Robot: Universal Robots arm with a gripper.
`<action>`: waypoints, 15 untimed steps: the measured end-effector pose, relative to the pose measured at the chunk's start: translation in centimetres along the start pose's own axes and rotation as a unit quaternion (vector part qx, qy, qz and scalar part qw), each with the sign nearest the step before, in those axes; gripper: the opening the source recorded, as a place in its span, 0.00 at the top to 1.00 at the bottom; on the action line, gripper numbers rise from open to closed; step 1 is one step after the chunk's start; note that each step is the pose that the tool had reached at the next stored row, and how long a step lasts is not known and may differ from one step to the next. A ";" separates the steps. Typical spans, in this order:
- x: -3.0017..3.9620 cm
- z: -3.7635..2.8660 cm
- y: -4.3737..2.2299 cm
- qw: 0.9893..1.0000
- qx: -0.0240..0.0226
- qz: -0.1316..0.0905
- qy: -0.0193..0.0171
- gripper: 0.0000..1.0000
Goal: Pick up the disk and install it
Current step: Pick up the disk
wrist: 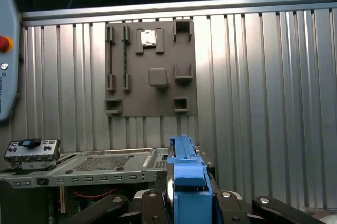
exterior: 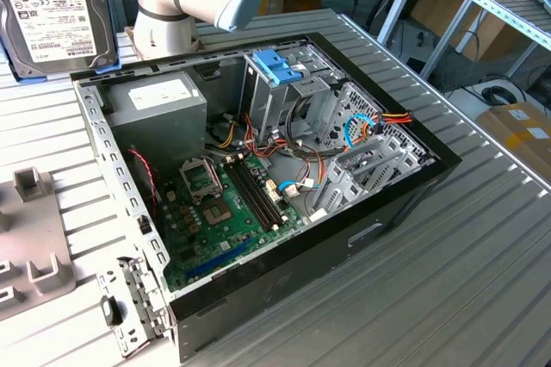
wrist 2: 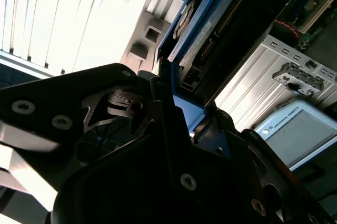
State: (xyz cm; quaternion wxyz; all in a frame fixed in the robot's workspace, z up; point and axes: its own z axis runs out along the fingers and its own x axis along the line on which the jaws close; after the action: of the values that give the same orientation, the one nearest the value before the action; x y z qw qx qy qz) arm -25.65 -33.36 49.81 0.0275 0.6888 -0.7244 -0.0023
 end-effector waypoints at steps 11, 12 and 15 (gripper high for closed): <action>-0.02 -0.01 -0.37 1.000 0.000 0.000 0.000 0.63; -0.02 -0.01 -0.40 1.000 0.000 0.000 0.001 0.63; -0.03 -0.02 -0.53 1.000 0.000 0.000 0.001 0.63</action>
State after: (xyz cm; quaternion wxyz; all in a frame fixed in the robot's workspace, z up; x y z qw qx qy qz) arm -25.13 -33.36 49.80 0.0280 0.6888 -0.7244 -0.0018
